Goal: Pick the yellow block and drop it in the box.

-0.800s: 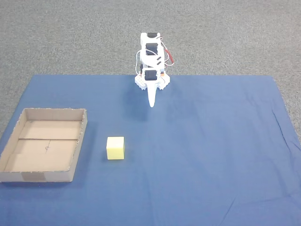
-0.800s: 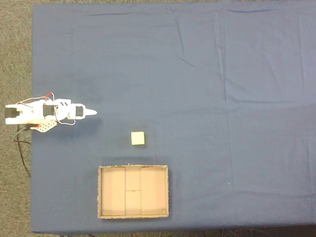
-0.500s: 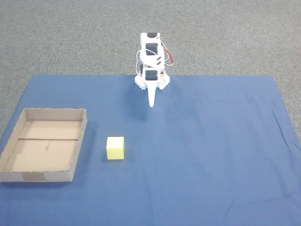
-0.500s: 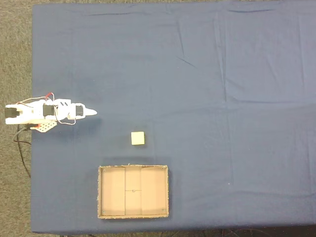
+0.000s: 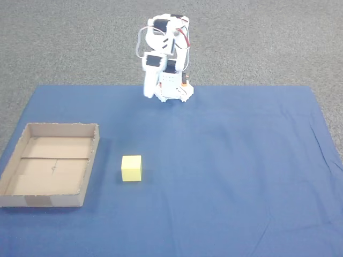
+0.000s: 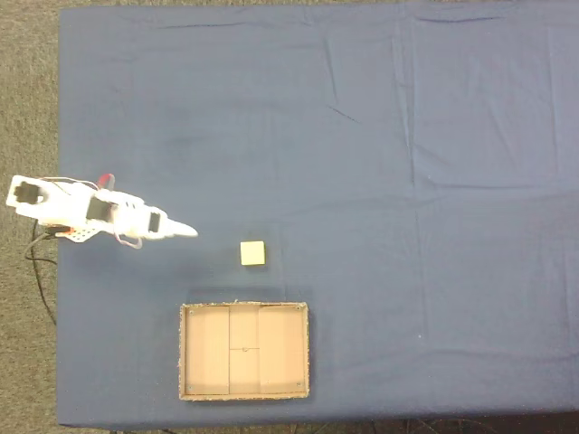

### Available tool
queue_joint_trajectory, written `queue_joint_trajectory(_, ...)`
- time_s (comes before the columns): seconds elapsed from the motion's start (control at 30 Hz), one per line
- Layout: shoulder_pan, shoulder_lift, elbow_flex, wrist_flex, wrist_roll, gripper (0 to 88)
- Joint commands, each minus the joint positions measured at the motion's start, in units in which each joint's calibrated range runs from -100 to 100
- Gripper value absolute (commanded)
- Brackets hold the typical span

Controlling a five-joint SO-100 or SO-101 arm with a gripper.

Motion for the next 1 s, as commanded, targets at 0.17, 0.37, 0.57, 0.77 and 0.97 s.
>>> queue_joint_trajectory(0.17,8.5,37.3,-32.6,-0.3,4.2,36.6)
queue_joint_trajectory(0.37,8.4,58.6,-51.5,0.6,5.1,37.6)
queue_joint_trajectory(0.57,4.8,75.6,-63.3,0.4,6.0,38.3)
queue_joint_trajectory(0.77,2.8,83.8,-71.1,0.3,6.3,39.3)
queue_joint_trajectory(0.97,2.3,85.7,-71.3,0.2,6.3,29.4)
